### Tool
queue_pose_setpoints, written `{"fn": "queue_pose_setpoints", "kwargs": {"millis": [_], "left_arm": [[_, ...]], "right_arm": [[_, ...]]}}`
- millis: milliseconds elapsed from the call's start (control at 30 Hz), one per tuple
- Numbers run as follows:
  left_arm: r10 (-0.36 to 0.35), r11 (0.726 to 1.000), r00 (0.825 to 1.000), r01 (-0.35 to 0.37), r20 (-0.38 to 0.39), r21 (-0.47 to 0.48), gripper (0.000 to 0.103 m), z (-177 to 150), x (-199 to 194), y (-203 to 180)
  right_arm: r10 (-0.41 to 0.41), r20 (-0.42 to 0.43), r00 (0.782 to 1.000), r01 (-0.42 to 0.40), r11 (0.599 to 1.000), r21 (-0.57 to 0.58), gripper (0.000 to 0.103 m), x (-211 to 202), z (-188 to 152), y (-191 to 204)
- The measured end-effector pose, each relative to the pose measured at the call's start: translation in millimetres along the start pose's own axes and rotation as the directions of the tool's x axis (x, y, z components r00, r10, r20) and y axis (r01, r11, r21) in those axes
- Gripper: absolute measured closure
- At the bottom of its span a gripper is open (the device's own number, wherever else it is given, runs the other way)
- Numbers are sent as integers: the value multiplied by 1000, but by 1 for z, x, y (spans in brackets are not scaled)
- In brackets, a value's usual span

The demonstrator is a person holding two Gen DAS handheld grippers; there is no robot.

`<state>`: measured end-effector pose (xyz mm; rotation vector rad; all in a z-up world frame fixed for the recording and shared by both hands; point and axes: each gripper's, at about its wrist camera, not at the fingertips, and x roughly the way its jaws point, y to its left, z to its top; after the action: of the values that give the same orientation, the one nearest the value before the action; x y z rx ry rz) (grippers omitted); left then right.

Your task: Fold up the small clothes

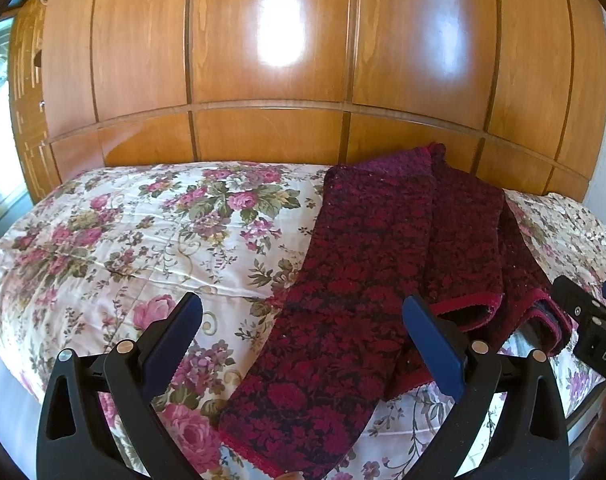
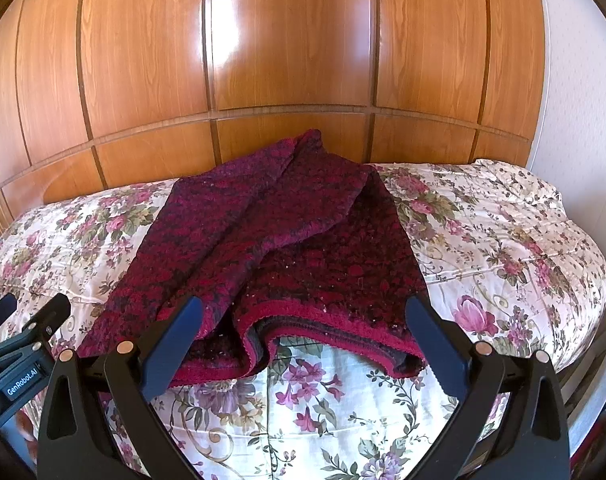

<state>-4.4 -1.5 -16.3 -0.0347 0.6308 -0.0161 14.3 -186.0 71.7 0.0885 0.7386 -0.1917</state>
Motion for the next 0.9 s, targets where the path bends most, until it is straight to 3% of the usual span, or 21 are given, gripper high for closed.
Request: {"fn": "queue_pose_setpoints", "kwargs": {"millis": [300, 500, 800, 900], "left_arm": [[-4, 999, 1000, 5, -22, 52, 4, -6, 11, -2], [-19, 997, 996, 24, -83, 70, 4, -13, 25, 0], [-57, 979, 981, 91, -183, 184, 9, -47, 46, 0], [-66, 972, 977, 109, -203, 208, 17, -56, 51, 0]], "right_arm": [[75, -29, 997, -74, 997, 26, 2, 11, 11, -4], [159, -81, 984, -150, 983, 108, 3, 31, 22, -16], [271, -213, 939, -203, 934, 293, 29, 97, 35, -48], [341, -263, 902, -228, 897, 380, 30, 133, 39, -56]]}}
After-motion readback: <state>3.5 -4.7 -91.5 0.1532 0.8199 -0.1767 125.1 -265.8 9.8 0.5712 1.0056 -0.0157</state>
